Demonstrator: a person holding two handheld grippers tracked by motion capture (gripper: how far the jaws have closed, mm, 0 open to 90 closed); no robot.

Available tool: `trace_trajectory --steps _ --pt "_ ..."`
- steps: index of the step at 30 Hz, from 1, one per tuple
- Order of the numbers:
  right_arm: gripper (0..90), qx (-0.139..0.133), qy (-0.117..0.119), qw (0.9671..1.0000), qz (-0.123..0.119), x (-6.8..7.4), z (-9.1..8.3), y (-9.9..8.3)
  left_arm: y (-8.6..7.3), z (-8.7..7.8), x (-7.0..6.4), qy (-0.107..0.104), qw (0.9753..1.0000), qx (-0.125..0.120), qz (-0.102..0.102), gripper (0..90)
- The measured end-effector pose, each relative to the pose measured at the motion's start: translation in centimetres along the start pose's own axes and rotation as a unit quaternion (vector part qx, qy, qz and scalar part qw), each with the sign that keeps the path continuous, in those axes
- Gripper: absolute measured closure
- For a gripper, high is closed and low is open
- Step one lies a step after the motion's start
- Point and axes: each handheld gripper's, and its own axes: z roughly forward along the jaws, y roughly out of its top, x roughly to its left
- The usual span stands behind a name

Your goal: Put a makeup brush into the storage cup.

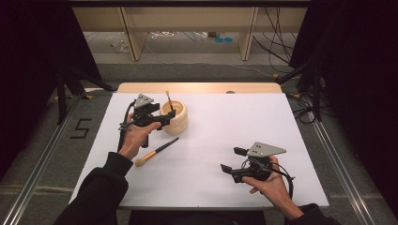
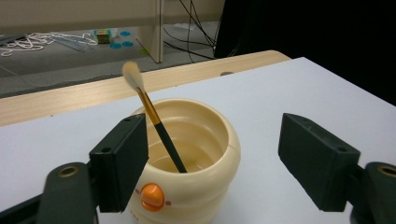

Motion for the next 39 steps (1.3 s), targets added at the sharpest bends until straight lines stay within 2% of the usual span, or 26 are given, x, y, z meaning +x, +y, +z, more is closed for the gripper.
trace_trajectory --steps 3,5,8,12,13,16,23,25,26,27,28,30,32,34,35,36,37,38,39 --pt "18.9 -0.004 -0.001 1.0 0.0 0.0 0.0 0.0 -0.4 -0.2 -0.2 -0.006 0.9999 0.012 0.006 22.2" --pt "18.9 -0.003 -0.001 1.0 -0.001 0.0 0.0 0.0 -0.6 -0.3 -0.3 -0.01 0.9999 0.014 -0.001 21.9" --pt "18.9 0.0 -0.001 1.0 -0.001 0.0 0.0 0.0 -0.6 -0.5 -0.3 -0.013 0.9995 0.019 0.021 21.7" --pt "18.9 0.008 -0.004 1.0 -0.002 0.0 -0.1 0.1 -0.7 -0.8 -0.3 -0.019 0.9991 0.028 0.026 21.8" --pt "19.0 0.0 0.001 1.0 0.0 0.0 0.0 0.0 -0.7 -1.0 -0.2 -0.019 0.9988 0.03 0.032 21.8" --pt "19.0 0.0 0.0 1.0 -0.001 0.0 0.0 0.0 -0.8 -1.3 -0.2 -0.024 0.9984 0.037 0.035 21.8" --pt "19.0 0.003 0.002 1.0 -0.002 0.1 0.0 0.0 -1.4 -2.2 0.2 -0.032 0.9955 0.067 0.059 21.5" --pt "19.0 -0.003 0.005 1.0 -0.002 0.1 0.1 0.0 -1.5 -2.3 0.4 -0.036 0.9954 0.068 0.058 21.5" --pt "18.9 -0.006 0.005 1.0 -0.002 0.1 0.2 0.0 -1.6 -2.5 0.5 -0.036 0.9944 0.077 0.063 21.1" --pt "18.9 -0.006 0.006 1.0 -0.002 0.1 0.2 0.0 -1.7 -2.6 0.6 -0.039 0.995 0.074 0.056 20.6" --pt "18.9 -0.006 0.006 1.0 -0.002 0.1 0.2 0.0 -1.8 -2.7 0.7 -0.04 0.9946 0.077 0.058 20.6" --pt "19.0 0.003 0.003 1.0 -0.002 0.0 0.0 0.0 -1.9 -2.9 1.0 -0.041 0.9927 0.089 0.071 20.5" --pt "18.9 -0.005 0.006 1.0 -0.002 0.0 0.2 0.0 -2.1 -3.0 1.0 -0.039 0.9924 0.092 0.071 20.2" --pt "18.9 0.001 0.005 1.0 -0.002 0.1 0.1 0.0 -2.2 -3.1 1.1 -0.042 0.9921 0.094 0.072 19.9" --pt "18.9 -0.002 0.006 1.0 -0.002 0.1 0.2 0.0 -2.3 -3.1 1.0 -0.04 0.9928 0.09 0.068 19.8" --pt "18.9 -0.006 0.007 1.0 -0.001 0.1 0.2 0.0 -2.3 -3.2 1.1 -0.045 0.9912 0.099 0.076 19.8" --pt "18.9 -0.005 0.007 1.0 -0.002 0.1 0.2 0.0 -2.5 -3.1 1.0 -0.043 0.9919 0.096 0.07 19.6" --pt "19.0 -0.006 0.007 1.0 -0.002 0.1 0.2 0.0 -2.5 -3.2 1.1 -0.046 0.9906 0.103 0.078 19.5" --pt "18.9 -0.006 0.006 1.0 -0.002 0.1 0.2 0.0 -2.6 -3.2 1.1 -0.046 0.9905 0.105 0.076 19.6"
